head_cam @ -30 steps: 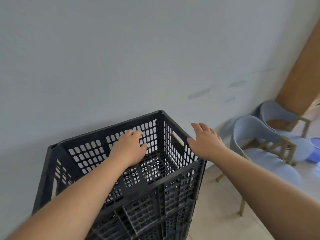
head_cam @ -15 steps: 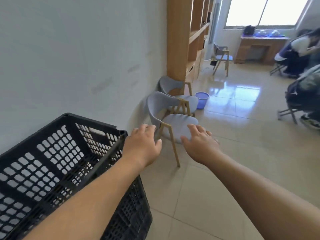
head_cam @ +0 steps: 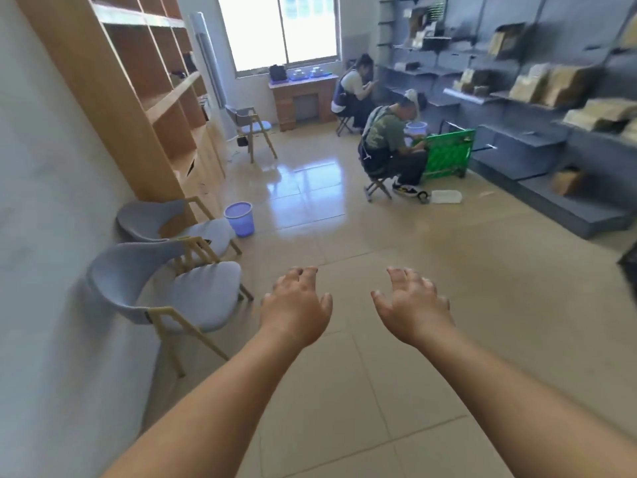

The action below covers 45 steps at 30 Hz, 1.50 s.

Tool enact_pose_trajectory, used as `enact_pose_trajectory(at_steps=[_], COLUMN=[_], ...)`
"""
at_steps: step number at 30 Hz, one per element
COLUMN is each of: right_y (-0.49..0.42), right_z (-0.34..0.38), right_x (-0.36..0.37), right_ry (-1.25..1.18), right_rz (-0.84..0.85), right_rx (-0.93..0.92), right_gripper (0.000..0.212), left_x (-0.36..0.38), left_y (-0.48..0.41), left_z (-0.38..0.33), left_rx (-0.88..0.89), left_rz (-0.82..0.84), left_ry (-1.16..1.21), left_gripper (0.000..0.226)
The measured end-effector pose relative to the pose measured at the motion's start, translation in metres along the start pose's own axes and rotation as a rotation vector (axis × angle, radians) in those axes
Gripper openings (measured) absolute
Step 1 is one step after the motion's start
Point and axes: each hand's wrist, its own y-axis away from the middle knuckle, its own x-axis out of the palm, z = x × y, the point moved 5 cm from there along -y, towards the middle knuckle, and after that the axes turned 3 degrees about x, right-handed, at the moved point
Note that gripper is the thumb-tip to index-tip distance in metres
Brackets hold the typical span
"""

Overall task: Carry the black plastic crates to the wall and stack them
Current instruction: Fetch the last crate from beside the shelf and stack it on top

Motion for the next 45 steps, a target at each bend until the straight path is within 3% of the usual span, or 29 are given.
enact_pose_trajectory(at_steps=[8, 15, 33, 45], right_y=[-0.04, -0.061, -0.269, -0.359], right_z=[-0.222, -0.356, -0.532, -0.695], right_x=[-0.081, -0.126, -0.184, -0.212], right_ry=[-0.042, -0.07, -0.086, -0.18], right_rz=[-0.081, -0.168, -0.192, -0.155], right_rx=[0.313, 0.568, 1.035, 1.234], right_gripper=[0.068, 0.07, 0.065, 0.059], left_x=[0.063, 0.105, 0.197, 0.264], left_y=[-0.084, -0.142, -0.403, -0.49], left_z=[-0.227, -0.374, -0.627, -0.82], left_rx=[0.281, 0.488, 0.867, 1.017], left_rz=[0.091, 0.167, 0.292, 0.344], left_ry=[0.021, 0.045, 0.023, -0.062], left_gripper=[0.065, 0.065, 0.064, 0.071])
